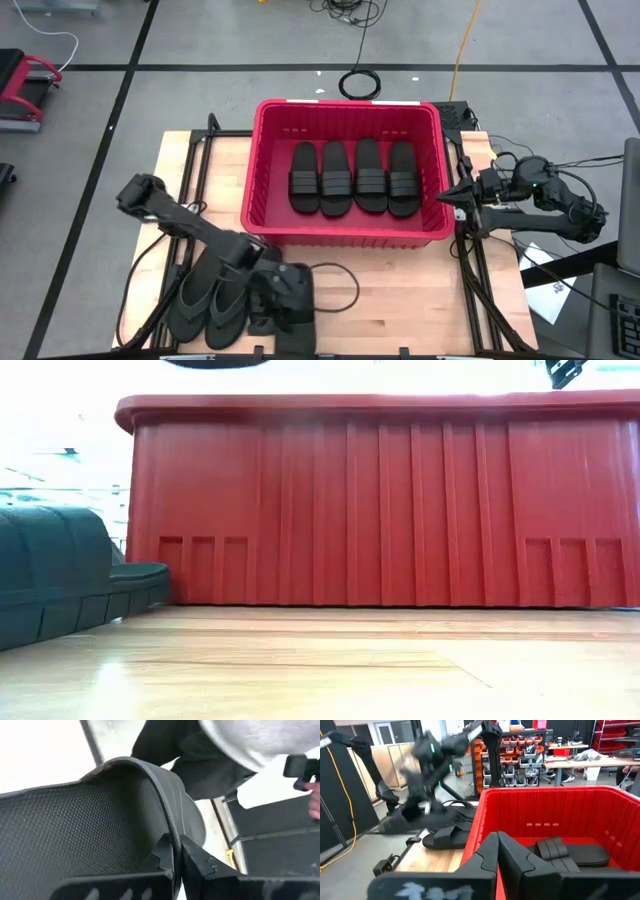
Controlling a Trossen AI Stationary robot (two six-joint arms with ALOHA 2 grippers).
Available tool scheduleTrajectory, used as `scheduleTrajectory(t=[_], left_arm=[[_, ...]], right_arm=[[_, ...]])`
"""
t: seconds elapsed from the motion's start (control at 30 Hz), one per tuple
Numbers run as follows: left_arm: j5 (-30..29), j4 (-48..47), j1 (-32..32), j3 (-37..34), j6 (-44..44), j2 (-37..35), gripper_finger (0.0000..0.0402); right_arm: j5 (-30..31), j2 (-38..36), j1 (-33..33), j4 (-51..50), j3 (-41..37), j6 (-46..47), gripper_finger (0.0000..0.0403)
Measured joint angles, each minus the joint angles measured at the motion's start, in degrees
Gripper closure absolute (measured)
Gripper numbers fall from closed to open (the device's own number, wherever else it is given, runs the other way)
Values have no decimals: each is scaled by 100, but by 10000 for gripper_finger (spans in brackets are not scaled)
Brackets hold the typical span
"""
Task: Pick and place slides into bin
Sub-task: Put the black slipper into the red organizer bin
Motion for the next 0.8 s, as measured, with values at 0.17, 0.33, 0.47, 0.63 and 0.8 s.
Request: scheduleTrajectory(t=[0.17, 0.33, 0.47, 0.63, 0.8], left_arm=[[-747, -2026, 37, 1461, 245, -580, 400], [-2033, -3843, 594, 3152, 744, -711, 400], [-2722, -4020, 1359, 4025, 1572, -735, 401], [-2710, -3912, 2421, 4659, 2476, -549, 401], [-1829, -4082, 3347, 5139, 3027, 127, 401]], right_arm=[[3, 1, 0, -5, 0, -45, 403], [262, -1, 0, -3, 0, -340, 403], [312, 1, -2, -3, 0, -474, 403], [294, 1, -2, -4, 0, -397, 403], [282, 1, -2, -38, 0, -71, 403]])
